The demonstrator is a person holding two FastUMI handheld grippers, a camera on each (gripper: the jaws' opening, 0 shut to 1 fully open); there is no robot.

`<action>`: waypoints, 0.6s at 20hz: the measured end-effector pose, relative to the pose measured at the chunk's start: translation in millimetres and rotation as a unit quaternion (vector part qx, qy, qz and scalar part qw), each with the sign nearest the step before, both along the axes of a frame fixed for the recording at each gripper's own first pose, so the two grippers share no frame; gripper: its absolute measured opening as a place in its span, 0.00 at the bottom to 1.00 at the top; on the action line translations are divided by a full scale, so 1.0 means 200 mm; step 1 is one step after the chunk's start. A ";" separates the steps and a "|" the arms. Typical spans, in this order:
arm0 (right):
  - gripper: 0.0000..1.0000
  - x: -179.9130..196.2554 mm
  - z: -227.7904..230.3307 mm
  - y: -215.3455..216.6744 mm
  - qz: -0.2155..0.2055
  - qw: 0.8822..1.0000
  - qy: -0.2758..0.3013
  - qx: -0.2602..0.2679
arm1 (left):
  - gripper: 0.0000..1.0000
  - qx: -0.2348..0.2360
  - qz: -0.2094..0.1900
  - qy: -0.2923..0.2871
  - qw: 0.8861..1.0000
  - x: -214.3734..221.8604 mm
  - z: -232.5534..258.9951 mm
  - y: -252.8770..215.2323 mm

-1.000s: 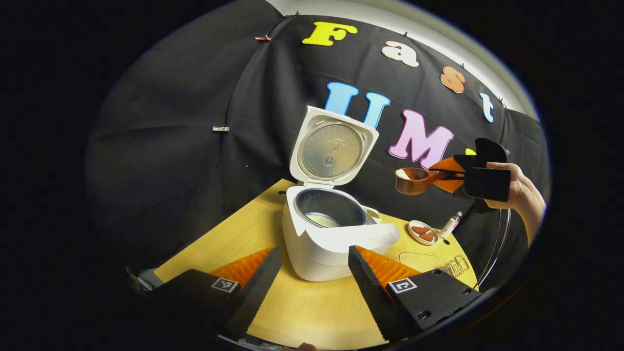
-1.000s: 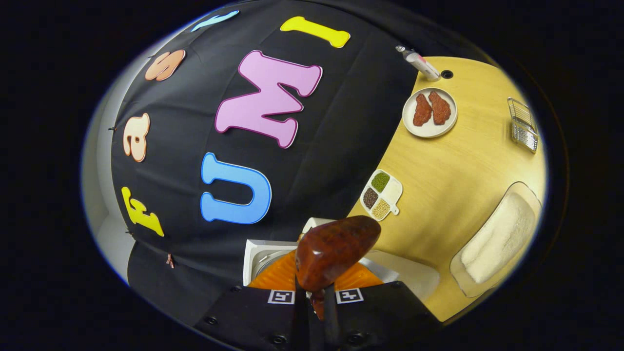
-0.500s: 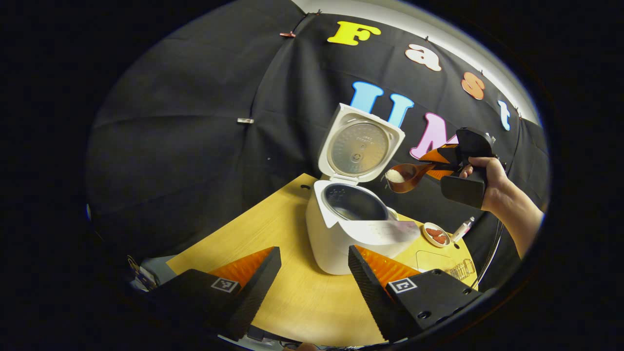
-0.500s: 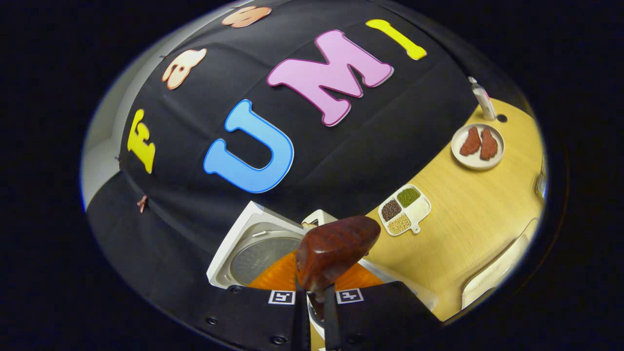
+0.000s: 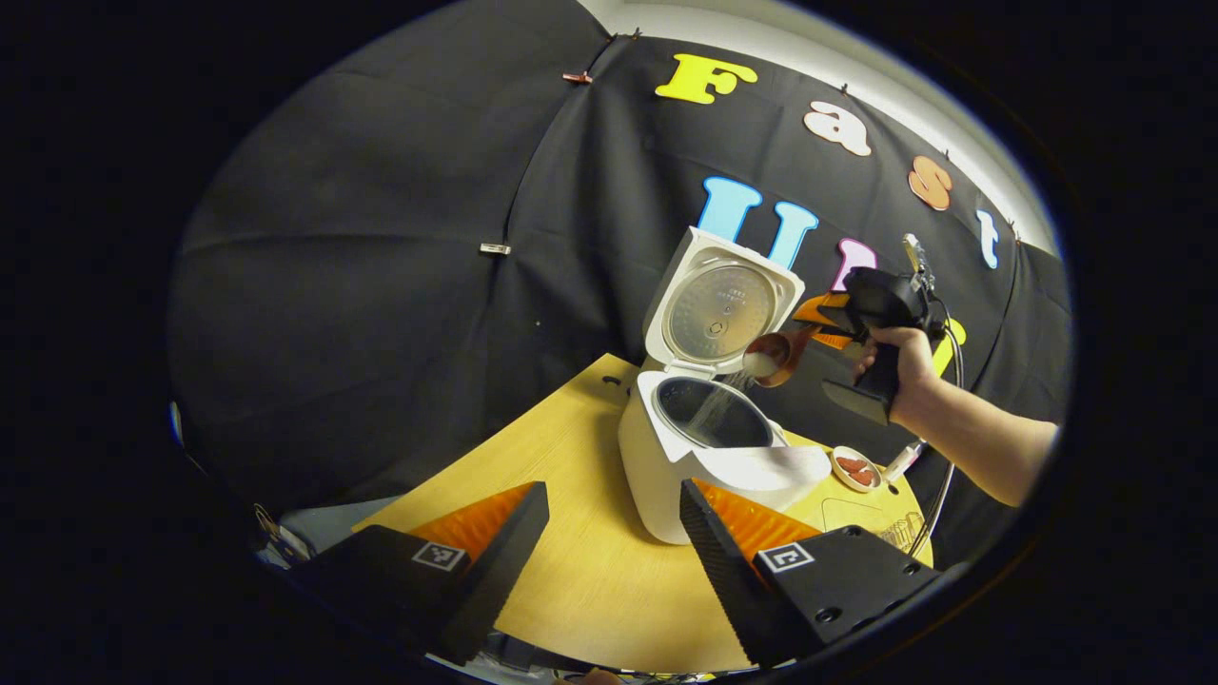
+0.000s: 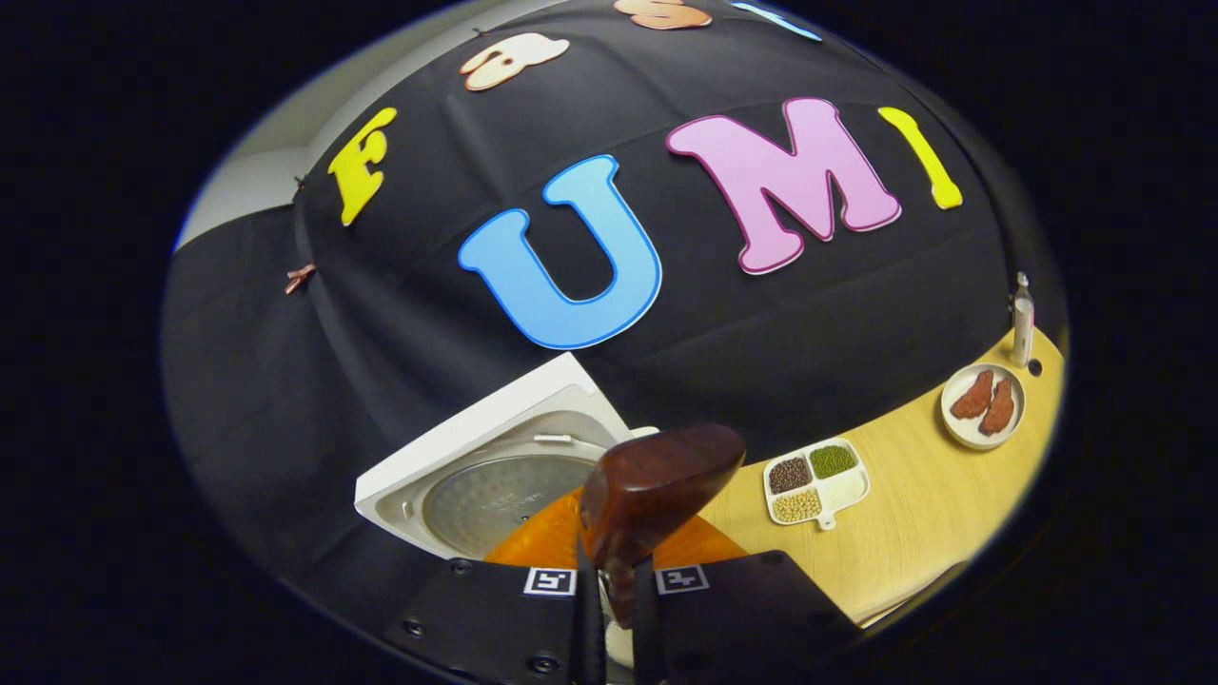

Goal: Close the left gripper, press the button to open the rice cooker; take a wooden spoon from the chopstick holder with the right hand, scoop a spoonful of rice and pour it into the rice cooker, then put the wooden spoon back into the chopstick holder.

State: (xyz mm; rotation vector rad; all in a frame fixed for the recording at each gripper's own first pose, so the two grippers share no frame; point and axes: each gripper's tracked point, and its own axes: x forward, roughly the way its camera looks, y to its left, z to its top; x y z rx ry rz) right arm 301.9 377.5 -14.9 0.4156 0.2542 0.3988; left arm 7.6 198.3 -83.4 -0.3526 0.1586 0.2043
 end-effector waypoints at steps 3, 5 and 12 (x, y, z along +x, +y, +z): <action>0.15 -0.01 -0.03 0.06 0.020 0.997 -0.047 -0.063 | 0.98 -0.001 -0.004 0.000 1.000 0.00 -0.01 -0.02; 0.16 -0.02 -0.09 0.11 0.045 0.992 -0.071 -0.099 | 0.96 -0.008 -0.008 0.003 1.000 0.01 -0.03 -0.04; 0.16 -0.18 -0.16 0.25 0.146 0.938 -0.197 -0.243 | 0.96 -0.034 -0.008 0.004 0.999 0.00 -0.03 -0.09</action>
